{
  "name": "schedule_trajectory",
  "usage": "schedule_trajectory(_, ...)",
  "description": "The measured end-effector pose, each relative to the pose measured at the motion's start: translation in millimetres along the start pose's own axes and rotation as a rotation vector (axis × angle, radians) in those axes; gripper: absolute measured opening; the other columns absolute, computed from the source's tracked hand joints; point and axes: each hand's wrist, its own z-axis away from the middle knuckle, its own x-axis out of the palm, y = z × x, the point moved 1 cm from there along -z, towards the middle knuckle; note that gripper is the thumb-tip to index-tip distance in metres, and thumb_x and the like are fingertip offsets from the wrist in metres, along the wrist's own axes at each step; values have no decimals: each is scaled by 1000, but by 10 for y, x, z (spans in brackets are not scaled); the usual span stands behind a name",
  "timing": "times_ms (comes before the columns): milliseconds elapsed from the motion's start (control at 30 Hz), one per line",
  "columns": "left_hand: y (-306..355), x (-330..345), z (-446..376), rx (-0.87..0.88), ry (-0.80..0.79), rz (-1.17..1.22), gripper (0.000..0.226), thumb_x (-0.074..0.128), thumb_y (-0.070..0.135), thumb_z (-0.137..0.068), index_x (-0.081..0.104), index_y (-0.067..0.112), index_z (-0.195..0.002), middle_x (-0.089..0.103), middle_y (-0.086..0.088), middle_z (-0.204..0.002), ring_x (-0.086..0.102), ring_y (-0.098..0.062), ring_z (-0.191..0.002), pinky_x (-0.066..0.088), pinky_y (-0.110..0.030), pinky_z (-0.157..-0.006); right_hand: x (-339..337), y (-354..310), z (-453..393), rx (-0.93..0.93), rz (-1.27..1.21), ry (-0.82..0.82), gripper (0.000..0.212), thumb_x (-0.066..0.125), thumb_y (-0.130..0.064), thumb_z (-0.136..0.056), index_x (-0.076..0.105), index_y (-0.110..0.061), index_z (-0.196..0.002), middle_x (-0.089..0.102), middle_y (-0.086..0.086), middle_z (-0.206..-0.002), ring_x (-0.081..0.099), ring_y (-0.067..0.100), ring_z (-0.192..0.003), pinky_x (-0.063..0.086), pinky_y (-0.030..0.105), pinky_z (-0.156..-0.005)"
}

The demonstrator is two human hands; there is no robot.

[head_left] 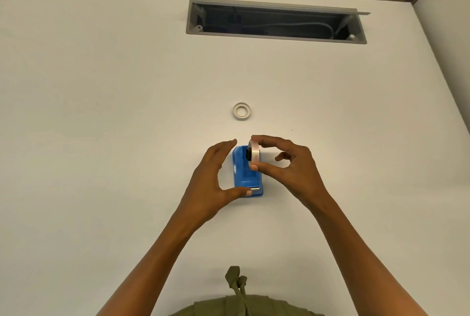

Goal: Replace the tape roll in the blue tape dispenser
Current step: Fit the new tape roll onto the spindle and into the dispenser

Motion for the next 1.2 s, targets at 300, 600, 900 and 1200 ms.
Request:
schedule_trajectory(300, -88, 39, -45, -43, -84, -36, 95, 82, 30, -62, 26, 28, -139, 27, 5, -149, 31, -16, -133, 35, -41, -109, 68, 125, -56, -4, 42, -24, 48, 78, -25, -71, 62, -29, -116, 64, -8, -122, 55, 10, -113, 44, 16, -77)
schedule_trajectory(600, -179, 71, -43, -23, -43, -14, 89, 81, 31, -63, 29, 34, -136, 39, 10, -141, 39, -4, -118, 34, -23, -98, 83, 188, -95, -25, 48, -33, 48, 78, -24, -71, 62, -29, -116, 64, -7, -120, 56, 10, -110, 48, 20, -77)
schedule_trajectory(900, -213, 83, -54, -18, -33, -20, 89, 81, 32, -63, 29, 36, -136, 41, 12, -138, 37, 2, -112, 33, -20, -95, 99, 240, -123, -32, 56, -46, 47, 77, -23, -72, 61, -27, -117, 62, -7, -118, 57, 12, -108, 52, 26, -79)
schedule_trajectory(1200, -208, 85, -57, -29, -39, -25, 89, 80, 32, -64, 29, 33, -137, 41, 7, -141, 37, 0, -113, 33, -22, -96, 127, 276, -164, -40, 64, -53, 45, 75, -25, -75, 61, -22, -117, 61, -3, -121, 55, 11, -107, 50, 15, -75)
